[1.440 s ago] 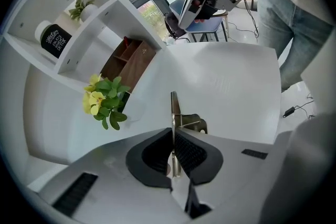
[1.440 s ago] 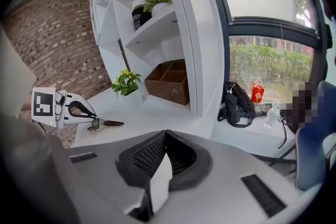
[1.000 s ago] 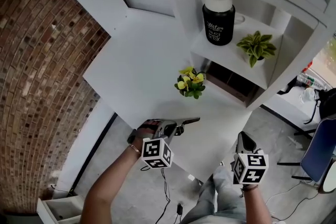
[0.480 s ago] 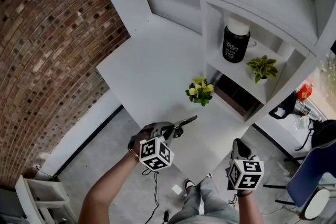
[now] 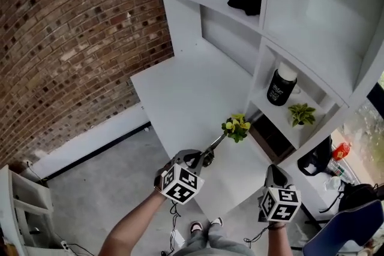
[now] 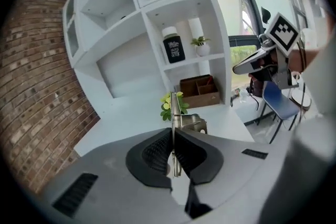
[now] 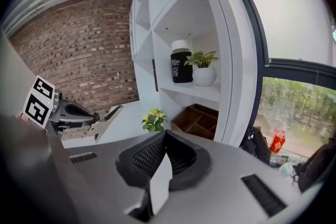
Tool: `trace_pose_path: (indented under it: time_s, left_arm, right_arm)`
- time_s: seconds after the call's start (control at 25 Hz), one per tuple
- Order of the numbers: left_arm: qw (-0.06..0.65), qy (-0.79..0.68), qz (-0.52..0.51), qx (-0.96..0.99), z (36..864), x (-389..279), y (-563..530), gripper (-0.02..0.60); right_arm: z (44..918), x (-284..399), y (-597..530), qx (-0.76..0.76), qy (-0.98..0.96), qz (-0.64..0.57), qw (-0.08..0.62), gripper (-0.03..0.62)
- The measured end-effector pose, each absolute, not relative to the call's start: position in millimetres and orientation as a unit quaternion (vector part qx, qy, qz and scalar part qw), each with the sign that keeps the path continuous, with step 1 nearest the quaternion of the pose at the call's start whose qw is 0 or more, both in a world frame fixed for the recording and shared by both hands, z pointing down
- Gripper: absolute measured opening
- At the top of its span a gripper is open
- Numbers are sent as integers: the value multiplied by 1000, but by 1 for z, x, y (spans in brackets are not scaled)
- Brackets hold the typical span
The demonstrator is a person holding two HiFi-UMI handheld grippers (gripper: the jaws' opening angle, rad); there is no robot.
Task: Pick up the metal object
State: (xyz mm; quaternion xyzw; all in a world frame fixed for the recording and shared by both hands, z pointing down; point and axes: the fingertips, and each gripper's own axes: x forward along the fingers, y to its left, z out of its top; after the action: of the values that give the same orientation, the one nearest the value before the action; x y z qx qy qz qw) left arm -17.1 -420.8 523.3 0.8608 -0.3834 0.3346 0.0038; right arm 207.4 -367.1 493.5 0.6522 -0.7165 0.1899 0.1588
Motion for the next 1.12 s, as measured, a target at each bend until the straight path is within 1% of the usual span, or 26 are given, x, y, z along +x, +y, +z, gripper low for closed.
trace_pose_path:
  time_s: [0.32, 0.52, 0.64, 0.8, 0.92, 1.12]
  left_arm:
    - [77, -492, 210, 841, 479, -24, -415, 14]
    - [110, -576, 124, 800, 457, -44, -421, 14]
    - [110, -609, 90, 780, 440, -58, -420, 14]
    - [92, -636, 60, 763, 422, -74, -417, 14]
    - [81, -645, 57, 758, 413, -85, -417, 14]
    - [81, -648, 63, 755, 414, -95, -415, 14]
  right_arm:
    - [440, 192, -393, 631, -751, 127, 151, 2]
    - [408, 176, -405, 632, -761, 85, 124, 2]
    - [397, 164, -409, 632, -764, 68, 108, 2]
    - [394, 148, -413, 626, -771, 63, 99, 2]
    - [393, 137, -415, 621, -776, 65, 92, 2]
    - [395, 130, -413, 619, -777, 72, 89, 2]
